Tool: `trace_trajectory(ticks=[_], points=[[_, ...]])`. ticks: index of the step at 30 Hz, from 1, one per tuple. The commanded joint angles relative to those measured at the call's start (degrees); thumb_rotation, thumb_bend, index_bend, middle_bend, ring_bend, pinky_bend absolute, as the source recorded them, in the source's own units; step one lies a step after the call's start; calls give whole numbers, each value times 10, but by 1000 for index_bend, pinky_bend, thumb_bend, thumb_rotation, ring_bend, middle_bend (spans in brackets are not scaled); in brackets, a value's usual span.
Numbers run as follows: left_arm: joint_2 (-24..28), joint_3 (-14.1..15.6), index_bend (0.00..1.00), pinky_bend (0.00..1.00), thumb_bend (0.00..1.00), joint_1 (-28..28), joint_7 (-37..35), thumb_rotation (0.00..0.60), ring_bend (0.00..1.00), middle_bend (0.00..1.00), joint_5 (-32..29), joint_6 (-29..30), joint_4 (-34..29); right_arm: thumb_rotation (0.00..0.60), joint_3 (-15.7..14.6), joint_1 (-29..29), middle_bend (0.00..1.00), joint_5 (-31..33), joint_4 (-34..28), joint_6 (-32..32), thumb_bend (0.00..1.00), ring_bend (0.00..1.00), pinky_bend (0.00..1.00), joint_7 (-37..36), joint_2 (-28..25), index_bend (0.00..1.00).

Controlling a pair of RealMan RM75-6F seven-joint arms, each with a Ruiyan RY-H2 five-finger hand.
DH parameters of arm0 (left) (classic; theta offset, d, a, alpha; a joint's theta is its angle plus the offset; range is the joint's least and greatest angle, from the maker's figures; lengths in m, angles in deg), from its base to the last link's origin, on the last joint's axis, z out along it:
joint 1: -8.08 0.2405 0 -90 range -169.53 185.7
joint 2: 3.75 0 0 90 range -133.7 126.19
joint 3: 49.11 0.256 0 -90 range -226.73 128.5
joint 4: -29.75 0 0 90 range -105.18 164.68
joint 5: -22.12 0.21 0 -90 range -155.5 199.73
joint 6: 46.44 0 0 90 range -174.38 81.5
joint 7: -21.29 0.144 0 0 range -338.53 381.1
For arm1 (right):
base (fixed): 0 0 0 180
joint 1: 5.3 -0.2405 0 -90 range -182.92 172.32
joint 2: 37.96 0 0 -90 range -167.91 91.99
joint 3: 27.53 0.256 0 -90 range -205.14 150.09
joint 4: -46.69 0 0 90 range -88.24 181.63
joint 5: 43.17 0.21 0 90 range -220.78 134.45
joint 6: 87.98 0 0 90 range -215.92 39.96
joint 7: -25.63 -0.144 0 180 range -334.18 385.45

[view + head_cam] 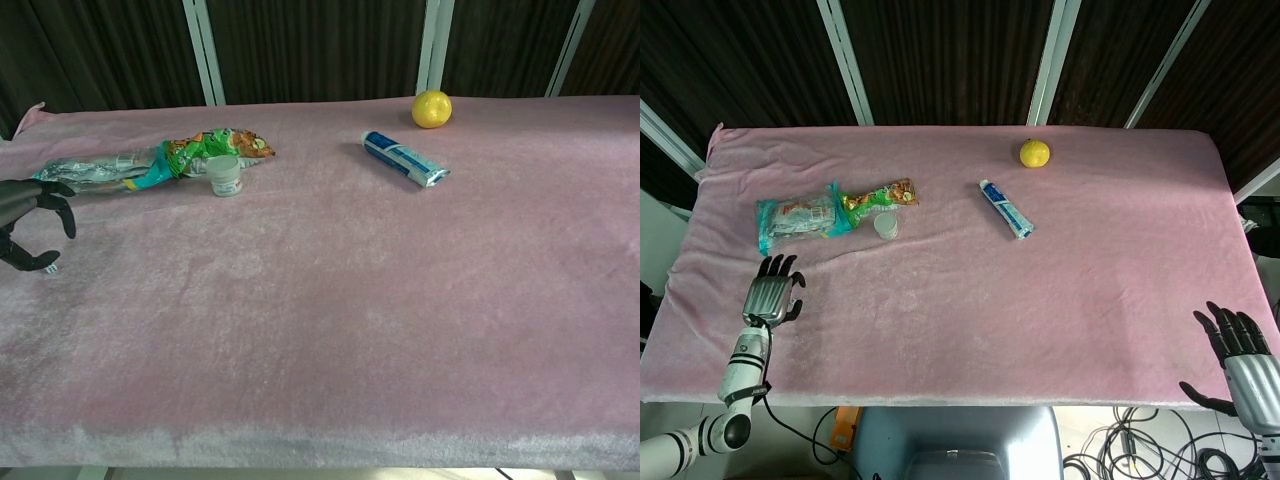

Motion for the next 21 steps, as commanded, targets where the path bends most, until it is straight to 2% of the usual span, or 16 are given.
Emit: trace_trajectory(ticks=[1, 9, 21], points=[[-7, 1, 450, 24, 396, 3, -13, 600, 9, 83, -9, -17, 22, 600, -1, 3, 0, -3, -1, -6, 279, 0, 0, -1, -1, 0], [-23, 1, 476, 26, 395, 0, -28, 600, 15, 91, -10, -46, 64, 600, -1, 6, 0, -4, 1, -10, 280, 0, 0, -4, -2, 0], [-31, -1, 512, 32, 396, 1, -30, 600, 25, 117, -7, -54, 86, 600, 2, 10, 0, -2, 2, -16, 279, 0, 0, -3, -1, 0]])
